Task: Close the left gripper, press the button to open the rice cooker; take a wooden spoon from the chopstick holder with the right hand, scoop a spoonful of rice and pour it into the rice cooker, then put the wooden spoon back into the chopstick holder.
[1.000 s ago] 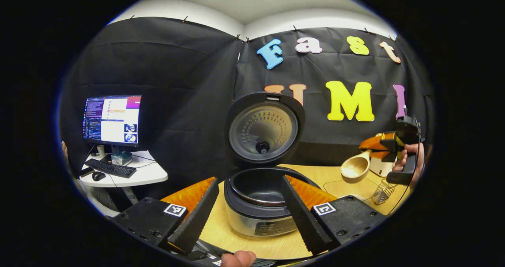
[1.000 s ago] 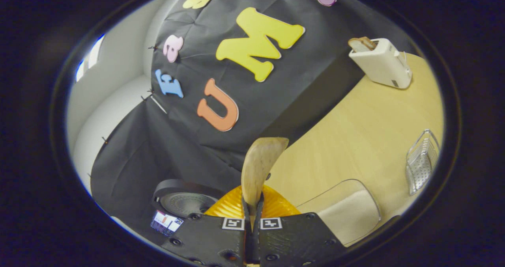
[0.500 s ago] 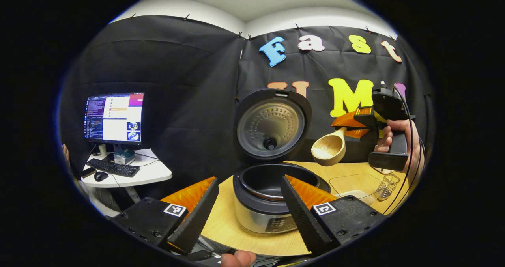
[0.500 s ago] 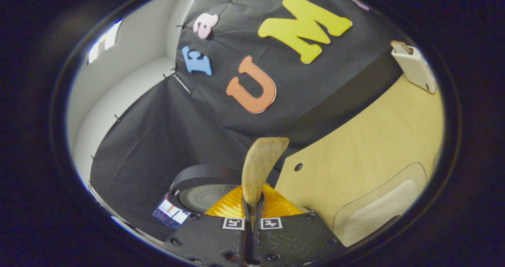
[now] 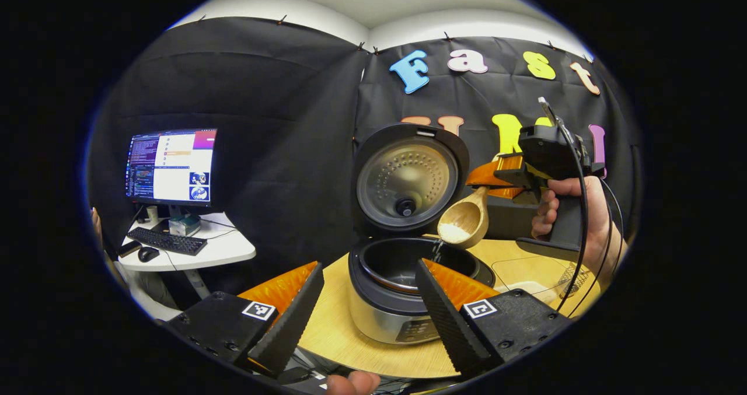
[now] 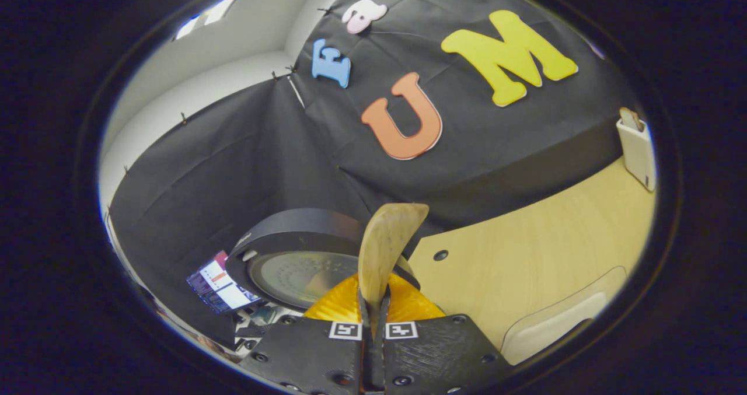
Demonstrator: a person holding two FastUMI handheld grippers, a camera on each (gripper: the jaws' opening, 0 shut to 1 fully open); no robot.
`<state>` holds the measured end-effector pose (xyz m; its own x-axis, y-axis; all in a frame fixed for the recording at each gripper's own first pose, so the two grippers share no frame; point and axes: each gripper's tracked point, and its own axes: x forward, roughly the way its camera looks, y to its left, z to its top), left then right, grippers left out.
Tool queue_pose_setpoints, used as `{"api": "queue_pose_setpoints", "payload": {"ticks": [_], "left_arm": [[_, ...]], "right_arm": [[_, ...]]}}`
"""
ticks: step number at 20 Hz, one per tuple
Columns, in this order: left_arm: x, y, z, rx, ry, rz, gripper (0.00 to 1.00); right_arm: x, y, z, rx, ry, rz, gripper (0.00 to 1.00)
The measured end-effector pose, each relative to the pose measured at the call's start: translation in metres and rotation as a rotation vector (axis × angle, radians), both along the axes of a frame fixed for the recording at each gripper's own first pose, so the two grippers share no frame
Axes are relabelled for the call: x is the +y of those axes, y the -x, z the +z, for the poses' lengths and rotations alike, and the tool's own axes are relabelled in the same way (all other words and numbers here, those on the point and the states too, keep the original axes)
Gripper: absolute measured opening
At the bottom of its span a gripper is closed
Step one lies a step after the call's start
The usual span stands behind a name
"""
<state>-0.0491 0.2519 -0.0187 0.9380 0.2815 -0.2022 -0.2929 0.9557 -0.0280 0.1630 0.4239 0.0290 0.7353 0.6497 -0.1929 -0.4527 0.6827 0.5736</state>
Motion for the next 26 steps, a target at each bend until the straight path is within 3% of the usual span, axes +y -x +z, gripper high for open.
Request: {"api": "queue_pose_setpoints", "payload": {"ticks": [15,26], "left_arm": [[0.012,0.006,0.001,-0.005,-0.016,0.021,1.0],[0.016,0.011,0.009,-0.033,0.017,0.029,1.0]], "right_arm": [[0.03,0.014,0.005,-0.181,0.174,0.02,0.0],[0.053,0.027,0.009,-0.396,0.349,0.026,0.0]]}}
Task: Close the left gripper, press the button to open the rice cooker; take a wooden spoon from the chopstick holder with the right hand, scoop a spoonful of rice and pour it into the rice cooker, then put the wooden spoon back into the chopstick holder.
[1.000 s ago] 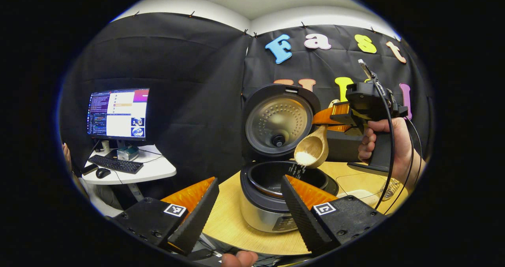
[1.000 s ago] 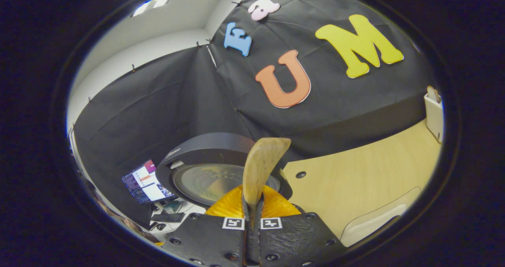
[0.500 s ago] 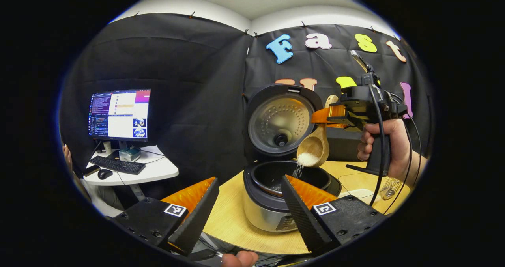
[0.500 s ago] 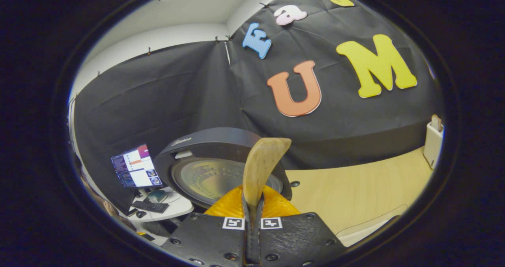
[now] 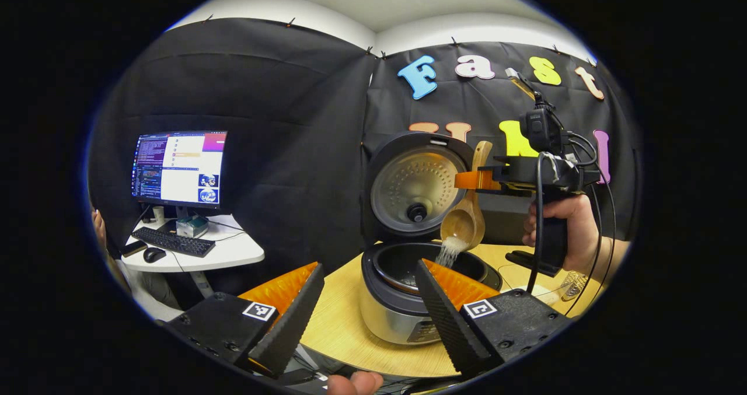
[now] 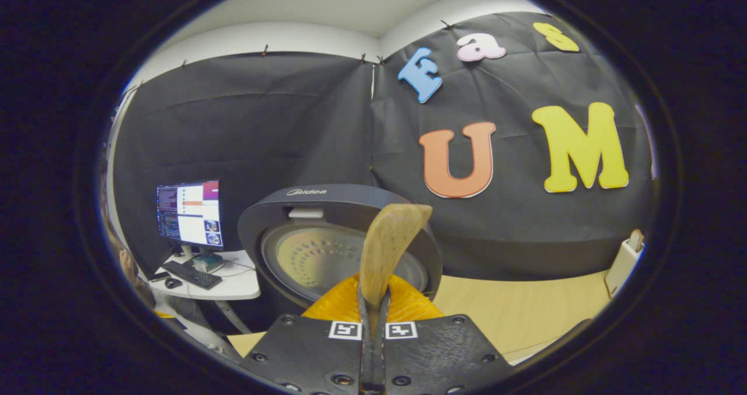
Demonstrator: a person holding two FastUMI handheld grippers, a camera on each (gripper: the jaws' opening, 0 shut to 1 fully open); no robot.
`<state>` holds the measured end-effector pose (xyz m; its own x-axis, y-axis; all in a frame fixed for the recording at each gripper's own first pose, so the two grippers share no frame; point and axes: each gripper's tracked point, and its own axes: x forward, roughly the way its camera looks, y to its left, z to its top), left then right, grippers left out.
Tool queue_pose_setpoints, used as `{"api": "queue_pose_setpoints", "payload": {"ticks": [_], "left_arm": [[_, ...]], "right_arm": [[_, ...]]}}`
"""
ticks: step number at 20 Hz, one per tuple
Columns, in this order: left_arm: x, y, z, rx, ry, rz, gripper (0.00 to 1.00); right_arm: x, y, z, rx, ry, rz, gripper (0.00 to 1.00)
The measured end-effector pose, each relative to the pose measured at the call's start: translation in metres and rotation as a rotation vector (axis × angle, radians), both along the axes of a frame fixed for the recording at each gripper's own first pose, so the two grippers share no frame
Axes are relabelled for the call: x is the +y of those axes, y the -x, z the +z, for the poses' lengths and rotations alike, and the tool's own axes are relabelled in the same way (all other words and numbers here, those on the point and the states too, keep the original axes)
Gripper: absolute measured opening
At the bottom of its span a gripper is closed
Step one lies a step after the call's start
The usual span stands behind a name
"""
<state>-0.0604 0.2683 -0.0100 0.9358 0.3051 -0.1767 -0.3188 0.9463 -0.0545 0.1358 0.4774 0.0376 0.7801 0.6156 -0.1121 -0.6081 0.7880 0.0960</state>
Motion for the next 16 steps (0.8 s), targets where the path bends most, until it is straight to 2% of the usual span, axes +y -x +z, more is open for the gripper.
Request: {"api": "queue_pose_setpoints", "payload": {"ticks": [11,16], "left_arm": [[-0.002,0.002,0.008,-0.019,0.004,-0.002,0.99],[-0.005,0.002,0.01,-0.027,0.007,-0.01,0.99]], "right_arm": [[0.022,0.025,0.009,-0.261,0.232,0.059,0.0],[0.02,0.033,0.012,-0.267,0.214,0.079,0.0]]}}
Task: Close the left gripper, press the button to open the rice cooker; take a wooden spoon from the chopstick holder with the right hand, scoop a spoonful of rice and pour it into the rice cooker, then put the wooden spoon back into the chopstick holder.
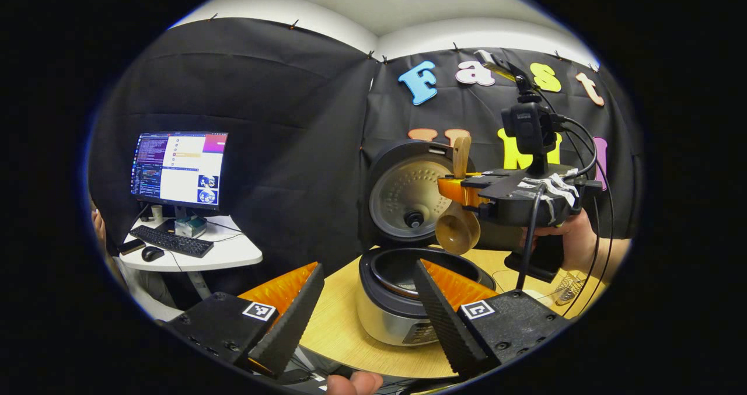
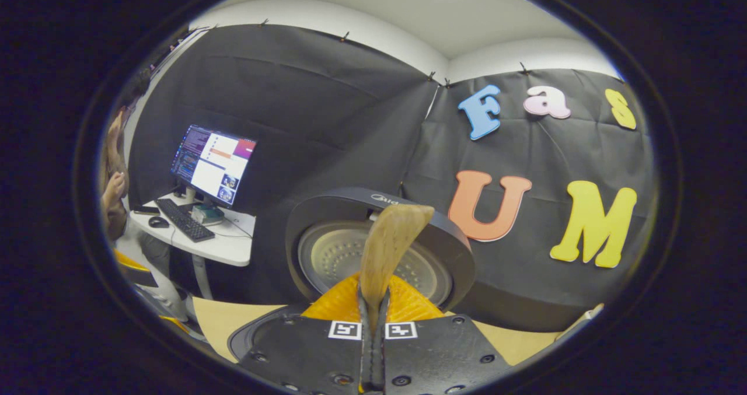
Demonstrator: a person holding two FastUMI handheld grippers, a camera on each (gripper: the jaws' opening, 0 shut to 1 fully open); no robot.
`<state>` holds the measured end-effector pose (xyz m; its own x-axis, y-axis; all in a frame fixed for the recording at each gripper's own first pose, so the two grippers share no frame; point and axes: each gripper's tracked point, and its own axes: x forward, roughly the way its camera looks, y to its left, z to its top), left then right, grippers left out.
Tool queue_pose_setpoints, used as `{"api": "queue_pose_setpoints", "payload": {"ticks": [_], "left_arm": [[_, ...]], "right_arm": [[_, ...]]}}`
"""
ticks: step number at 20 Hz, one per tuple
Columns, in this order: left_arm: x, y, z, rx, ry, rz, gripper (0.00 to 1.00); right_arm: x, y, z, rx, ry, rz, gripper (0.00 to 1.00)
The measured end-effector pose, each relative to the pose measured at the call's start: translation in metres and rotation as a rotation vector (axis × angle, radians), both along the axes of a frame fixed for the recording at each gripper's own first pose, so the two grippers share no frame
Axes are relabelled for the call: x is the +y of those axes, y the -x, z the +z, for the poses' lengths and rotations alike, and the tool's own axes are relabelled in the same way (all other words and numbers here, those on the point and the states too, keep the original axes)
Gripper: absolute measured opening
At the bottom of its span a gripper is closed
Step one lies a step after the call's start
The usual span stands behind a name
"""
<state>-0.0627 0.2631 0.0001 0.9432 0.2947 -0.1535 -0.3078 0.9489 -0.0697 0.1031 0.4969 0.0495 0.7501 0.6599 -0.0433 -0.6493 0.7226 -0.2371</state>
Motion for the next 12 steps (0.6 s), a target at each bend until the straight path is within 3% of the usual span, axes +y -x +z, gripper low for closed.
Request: {"api": "queue_pose_setpoints", "payload": {"ticks": [7,12], "left_arm": [[-0.013,-0.002,0.006,-0.015,-0.006,-0.021,0.99],[-0.032,-0.005,0.015,-0.028,-0.028,-0.047,0.99]], "right_arm": [[-0.028,0.008,0.011,0.151,-0.156,0.012,0.0],[-0.075,0.002,0.012,0.272,-0.258,-0.008,0.0]]}}
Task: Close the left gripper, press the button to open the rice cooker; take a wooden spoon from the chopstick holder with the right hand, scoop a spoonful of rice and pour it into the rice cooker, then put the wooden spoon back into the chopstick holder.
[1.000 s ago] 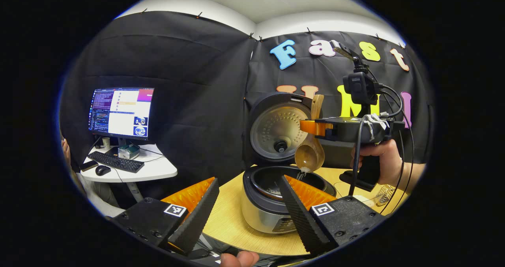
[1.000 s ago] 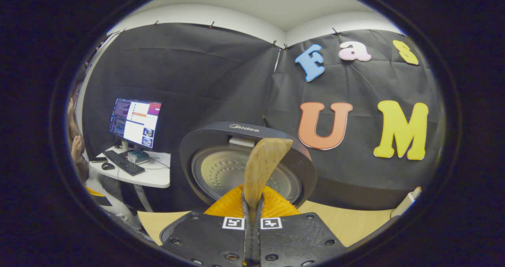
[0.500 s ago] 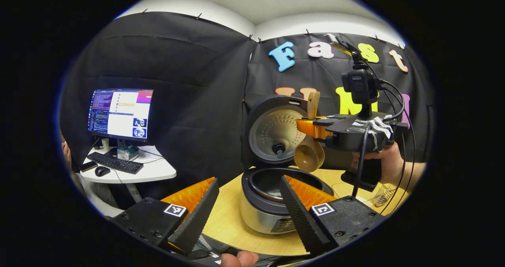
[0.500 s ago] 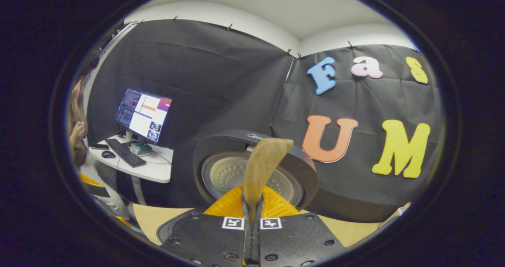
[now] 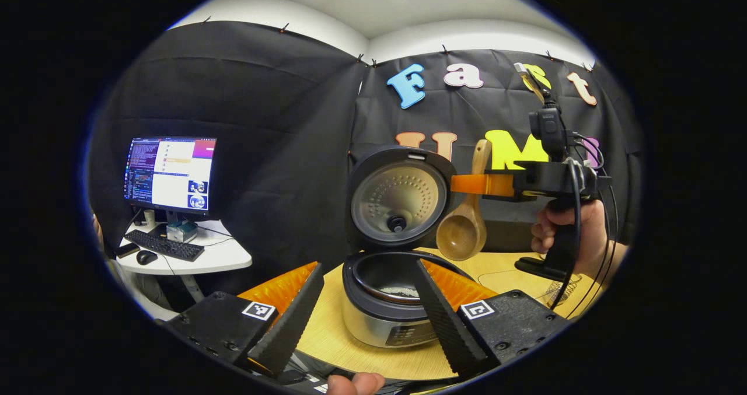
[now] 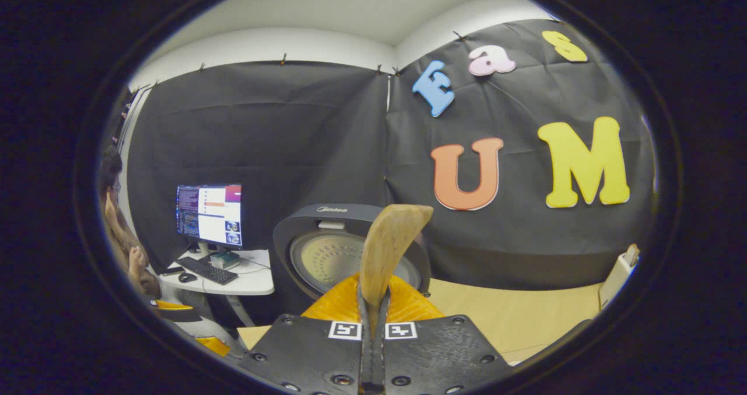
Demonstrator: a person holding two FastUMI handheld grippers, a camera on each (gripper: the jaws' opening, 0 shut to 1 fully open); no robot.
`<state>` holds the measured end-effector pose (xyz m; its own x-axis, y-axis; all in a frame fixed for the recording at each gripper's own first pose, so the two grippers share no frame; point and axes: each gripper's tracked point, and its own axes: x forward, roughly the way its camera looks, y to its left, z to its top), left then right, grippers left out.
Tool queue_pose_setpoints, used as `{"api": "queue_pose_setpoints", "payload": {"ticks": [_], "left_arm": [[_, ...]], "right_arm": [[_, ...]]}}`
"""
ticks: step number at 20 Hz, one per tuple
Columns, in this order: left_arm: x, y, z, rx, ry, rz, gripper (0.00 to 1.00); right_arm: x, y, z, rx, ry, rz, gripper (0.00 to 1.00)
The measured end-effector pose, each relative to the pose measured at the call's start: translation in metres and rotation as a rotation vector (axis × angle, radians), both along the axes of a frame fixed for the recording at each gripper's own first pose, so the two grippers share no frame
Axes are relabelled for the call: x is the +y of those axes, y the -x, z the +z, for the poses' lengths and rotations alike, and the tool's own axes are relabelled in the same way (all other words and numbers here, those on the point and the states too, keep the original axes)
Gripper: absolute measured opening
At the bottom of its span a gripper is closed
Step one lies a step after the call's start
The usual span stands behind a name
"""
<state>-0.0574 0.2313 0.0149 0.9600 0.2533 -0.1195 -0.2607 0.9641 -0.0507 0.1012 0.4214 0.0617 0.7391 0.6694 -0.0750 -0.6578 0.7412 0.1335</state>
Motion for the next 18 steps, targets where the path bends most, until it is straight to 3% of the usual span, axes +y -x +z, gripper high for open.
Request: {"api": "queue_pose_setpoints", "payload": {"ticks": [8,13,18], "left_arm": [[-0.043,-0.009,0.011,-0.024,-0.007,-0.081,0.99],[-0.058,-0.016,0.012,-0.028,-0.026,-0.101,0.99],[-0.068,-0.021,0.006,-0.007,-0.041,-0.122,0.99]], "right_arm": [[-0.134,-0.02,-0.006,0.175,-0.162,-0.149,0.0],[-0.24,-0.03,-0.01,0.171,-0.206,-0.317,0.0],[-0.352,-0.041,-0.038,0.16,-0.232,-0.546,0.0]]}}
